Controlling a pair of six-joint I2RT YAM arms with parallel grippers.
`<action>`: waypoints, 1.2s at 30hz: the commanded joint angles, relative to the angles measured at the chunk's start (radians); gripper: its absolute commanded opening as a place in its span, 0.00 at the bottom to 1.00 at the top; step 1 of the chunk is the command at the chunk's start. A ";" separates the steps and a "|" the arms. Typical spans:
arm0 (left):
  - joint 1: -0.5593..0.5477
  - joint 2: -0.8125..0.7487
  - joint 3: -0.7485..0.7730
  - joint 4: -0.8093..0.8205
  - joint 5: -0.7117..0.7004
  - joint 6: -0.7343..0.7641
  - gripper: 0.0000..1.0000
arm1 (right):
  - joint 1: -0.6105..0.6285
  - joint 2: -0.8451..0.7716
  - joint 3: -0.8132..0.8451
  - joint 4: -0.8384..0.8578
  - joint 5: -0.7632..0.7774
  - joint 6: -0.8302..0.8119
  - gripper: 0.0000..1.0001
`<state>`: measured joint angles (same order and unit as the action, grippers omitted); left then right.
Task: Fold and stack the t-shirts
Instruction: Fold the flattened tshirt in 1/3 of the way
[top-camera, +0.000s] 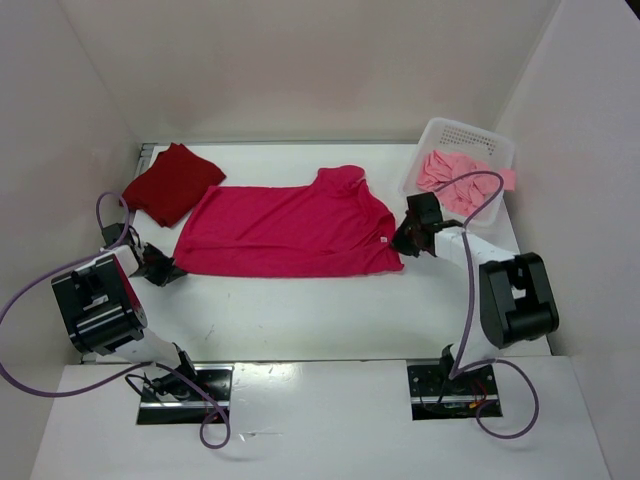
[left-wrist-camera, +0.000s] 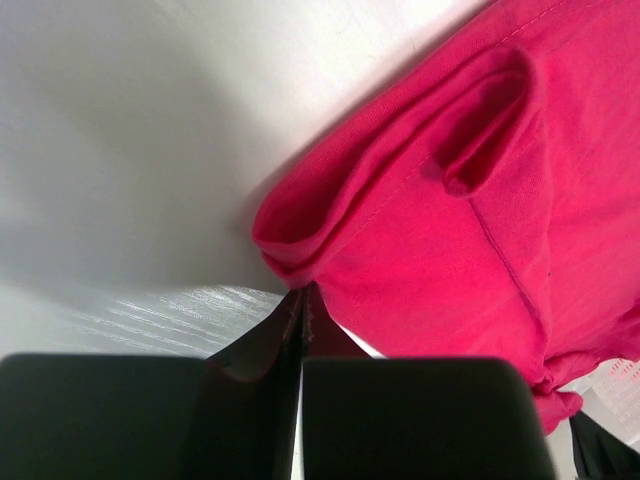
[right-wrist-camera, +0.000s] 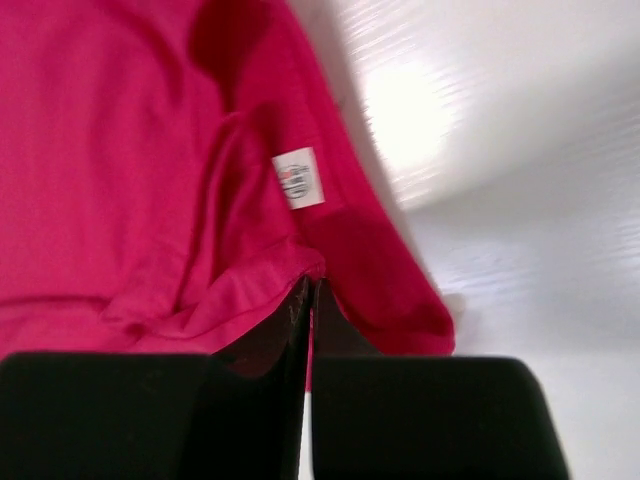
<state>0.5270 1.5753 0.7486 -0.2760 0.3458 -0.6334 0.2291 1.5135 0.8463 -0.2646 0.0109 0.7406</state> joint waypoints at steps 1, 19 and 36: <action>0.001 0.014 0.024 0.006 -0.022 0.018 0.00 | -0.036 0.056 0.031 0.042 0.040 -0.038 0.01; 0.001 0.005 0.024 0.006 -0.004 0.018 0.00 | -0.036 -0.282 -0.262 -0.015 -0.080 0.123 0.48; 0.001 -0.127 -0.014 -0.158 0.013 -0.037 0.00 | -0.045 -0.258 -0.252 -0.132 0.066 0.247 0.00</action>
<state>0.5270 1.5307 0.7464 -0.3504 0.3492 -0.6407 0.1917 1.3972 0.6350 -0.2710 0.0055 0.9215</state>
